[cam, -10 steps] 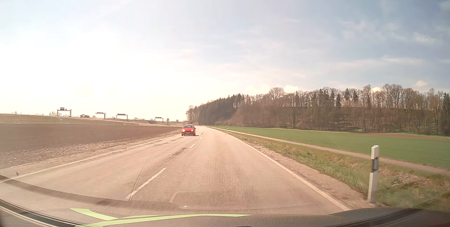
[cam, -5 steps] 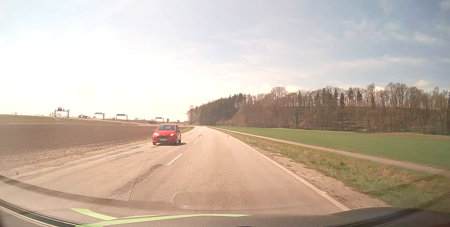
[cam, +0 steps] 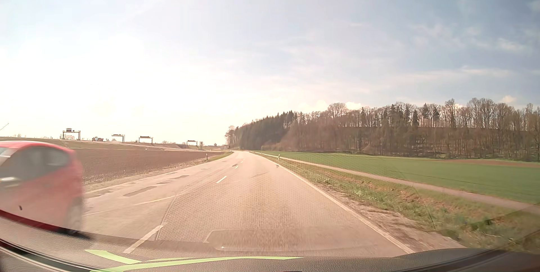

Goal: Follow the waypoints while adhering to traffic rules and regulations

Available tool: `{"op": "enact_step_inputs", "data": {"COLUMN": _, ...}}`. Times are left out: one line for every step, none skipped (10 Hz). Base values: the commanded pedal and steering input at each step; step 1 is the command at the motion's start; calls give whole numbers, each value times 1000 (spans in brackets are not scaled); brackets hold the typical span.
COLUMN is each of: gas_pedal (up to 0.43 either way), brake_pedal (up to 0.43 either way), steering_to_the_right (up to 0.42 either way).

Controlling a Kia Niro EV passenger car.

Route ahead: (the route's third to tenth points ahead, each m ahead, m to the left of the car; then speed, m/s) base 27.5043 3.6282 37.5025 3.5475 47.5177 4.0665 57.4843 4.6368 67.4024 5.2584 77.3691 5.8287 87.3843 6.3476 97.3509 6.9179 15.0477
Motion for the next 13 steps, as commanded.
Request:
{"op": "enact_step_inputs", "data": {"gas_pedal": 87, "brake_pedal": 0, "steering_to_the_right": -5}}
{"op": "enact_step_inputs", "data": {"gas_pedal": 87, "brake_pedal": 0, "steering_to_the_right": -5}}
{"op": "enact_step_inputs", "data": {"gas_pedal": 87, "brake_pedal": 0, "steering_to_the_right": -5}}
{"op": "enact_step_inputs", "data": {"gas_pedal": 87, "brake_pedal": 0, "steering_to_the_right": -5}}
{"op": "enact_step_inputs", "data": {"gas_pedal": 87, "brake_pedal": 0, "steering_to_the_right": -6}}
{"op": "enact_step_inputs", "data": {"gas_pedal": 87, "brake_pedal": 0, "steering_to_the_right": -7}}
{"op": "enact_step_inputs", "data": {"gas_pedal": 87, "brake_pedal": 0, "steering_to_the_right": -9}}
{"op": "enact_step_inputs", "data": {"gas_pedal": 87, "brake_pedal": 0, "steering_to_the_right": -9}}
{"op": "enact_step_inputs", "data": {"gas_pedal": 87, "brake_pedal": 0, "steering_to_the_right": -9}}
{"op": "enact_step_inputs", "data": {"gas_pedal": 87, "brake_pedal": 0, "steering_to_the_right": -9}}
{"op": "enact_step_inputs", "data": {"gas_pedal": 87, "brake_pedal": 0, "steering_to_the_right": -8}}
{"op": "enact_step_inputs", "data": {"gas_pedal": 87, "brake_pedal": 0, "steering_to_the_right": -8}}
{"op": "enact_step_inputs", "data": {"gas_pedal": 87, "brake_pedal": 0, "steering_to_the_right": -8}}
